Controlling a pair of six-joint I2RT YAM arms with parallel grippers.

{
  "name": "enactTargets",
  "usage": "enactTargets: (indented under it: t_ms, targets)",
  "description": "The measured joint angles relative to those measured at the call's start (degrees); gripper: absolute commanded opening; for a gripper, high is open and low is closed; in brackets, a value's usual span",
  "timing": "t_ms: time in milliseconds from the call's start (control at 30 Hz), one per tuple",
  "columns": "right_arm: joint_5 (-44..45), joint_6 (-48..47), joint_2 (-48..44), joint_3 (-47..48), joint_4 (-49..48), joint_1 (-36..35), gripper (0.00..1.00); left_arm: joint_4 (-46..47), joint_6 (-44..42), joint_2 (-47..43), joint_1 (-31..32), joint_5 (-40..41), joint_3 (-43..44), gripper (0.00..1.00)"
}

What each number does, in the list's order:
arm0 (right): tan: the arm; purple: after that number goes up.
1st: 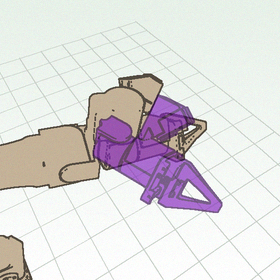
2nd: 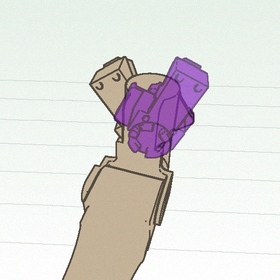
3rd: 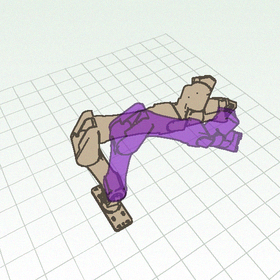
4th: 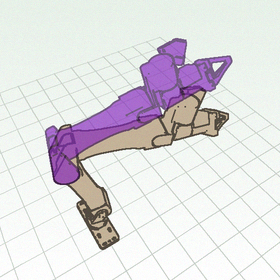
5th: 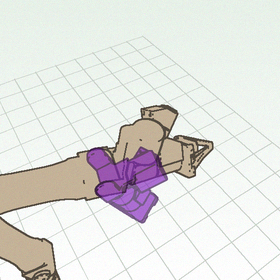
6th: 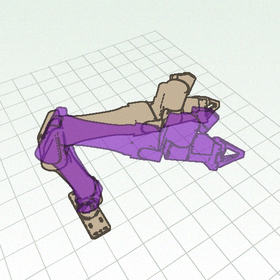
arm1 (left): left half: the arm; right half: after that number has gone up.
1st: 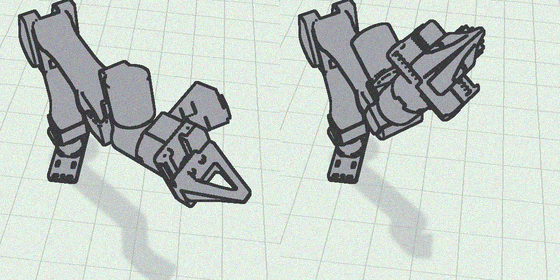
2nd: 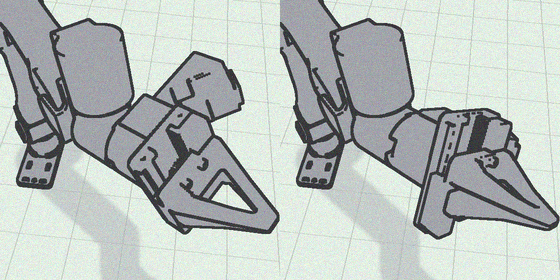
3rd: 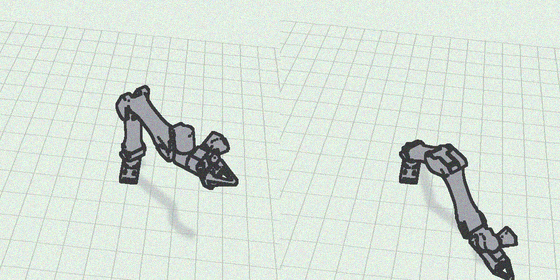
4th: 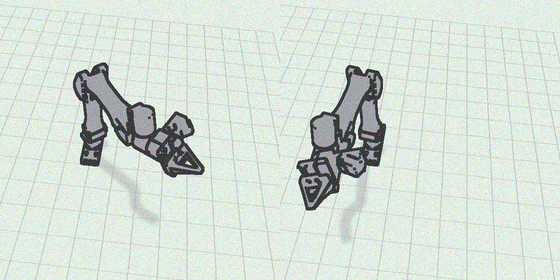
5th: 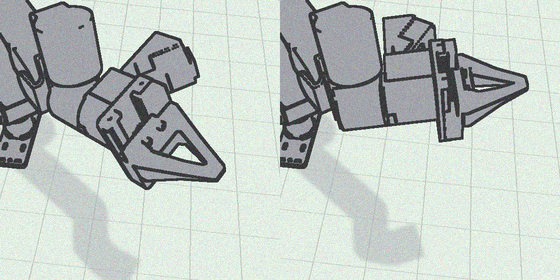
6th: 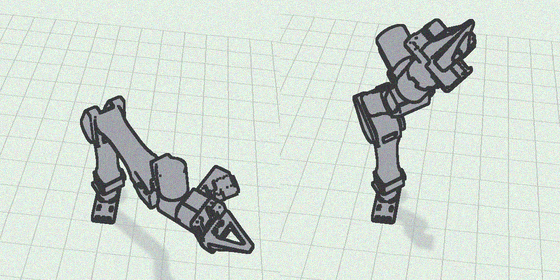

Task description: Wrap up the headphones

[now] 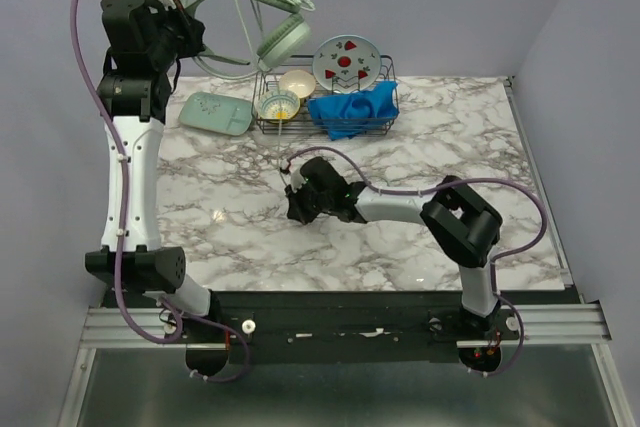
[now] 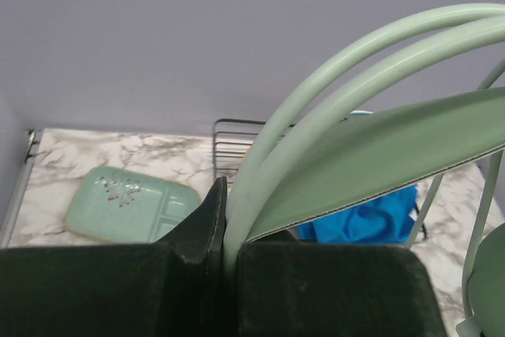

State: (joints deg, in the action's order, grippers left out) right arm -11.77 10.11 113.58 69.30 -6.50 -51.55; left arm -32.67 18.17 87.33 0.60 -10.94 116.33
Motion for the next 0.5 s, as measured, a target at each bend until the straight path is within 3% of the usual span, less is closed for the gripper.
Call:
enactTargets:
  t_ms: [133,333,500]
  targets:
    - [2.03,-4.31,0.00,5.51,8.02,-5.70,0.01,1.79,0.83,5.18,-4.33,4.37,-0.81,0.00]
    - [6.03,-9.86,-0.20,14.93,17.99,-12.90,0.01,2.71,-0.87,9.33,-5.46,10.86,-2.10,0.00]
    - [13.33,-11.85,-4.70,16.57,25.14,-15.23,0.01,7.08,-10.36,10.32,-4.94,20.06,-7.43,0.00]
